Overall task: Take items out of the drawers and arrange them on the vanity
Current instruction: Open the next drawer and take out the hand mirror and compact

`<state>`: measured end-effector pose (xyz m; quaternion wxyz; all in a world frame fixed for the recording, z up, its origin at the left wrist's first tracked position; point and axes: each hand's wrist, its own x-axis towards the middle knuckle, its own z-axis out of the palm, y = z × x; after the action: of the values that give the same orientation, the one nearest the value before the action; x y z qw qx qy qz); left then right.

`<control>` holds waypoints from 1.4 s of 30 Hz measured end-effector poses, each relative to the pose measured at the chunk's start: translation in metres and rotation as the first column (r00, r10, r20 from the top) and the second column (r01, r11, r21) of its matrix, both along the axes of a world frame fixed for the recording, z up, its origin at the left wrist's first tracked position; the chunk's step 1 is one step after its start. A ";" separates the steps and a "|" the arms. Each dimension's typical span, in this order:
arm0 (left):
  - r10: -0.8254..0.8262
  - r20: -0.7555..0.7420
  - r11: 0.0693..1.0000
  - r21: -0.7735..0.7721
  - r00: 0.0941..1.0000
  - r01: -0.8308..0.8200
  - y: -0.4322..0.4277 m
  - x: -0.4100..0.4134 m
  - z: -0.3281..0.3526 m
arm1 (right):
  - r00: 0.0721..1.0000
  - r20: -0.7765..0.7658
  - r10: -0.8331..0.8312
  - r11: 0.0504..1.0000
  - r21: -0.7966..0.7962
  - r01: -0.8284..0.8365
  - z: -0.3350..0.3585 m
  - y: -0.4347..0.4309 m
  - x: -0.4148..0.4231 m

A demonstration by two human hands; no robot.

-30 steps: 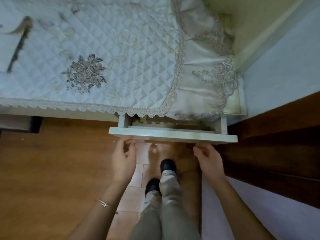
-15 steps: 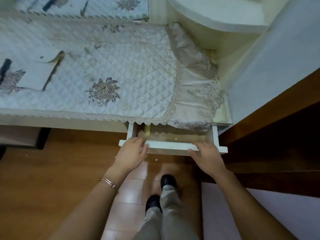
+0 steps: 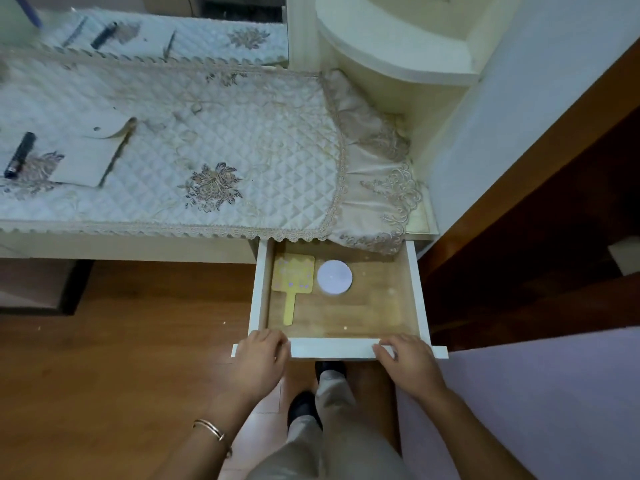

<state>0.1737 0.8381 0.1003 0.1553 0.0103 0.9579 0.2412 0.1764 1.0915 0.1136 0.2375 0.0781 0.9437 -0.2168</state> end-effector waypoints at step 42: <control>0.505 0.451 0.828 -0.013 0.736 -0.560 0.043 -0.079 -0.053 | 0.907 0.192 0.375 0.921 0.037 -0.388 -0.060 -0.061 -0.143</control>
<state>0.0946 0.8807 0.0471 0.2890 -0.3090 0.8438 0.3301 0.0332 1.0301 0.0532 0.3569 -0.0796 0.9226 -0.1228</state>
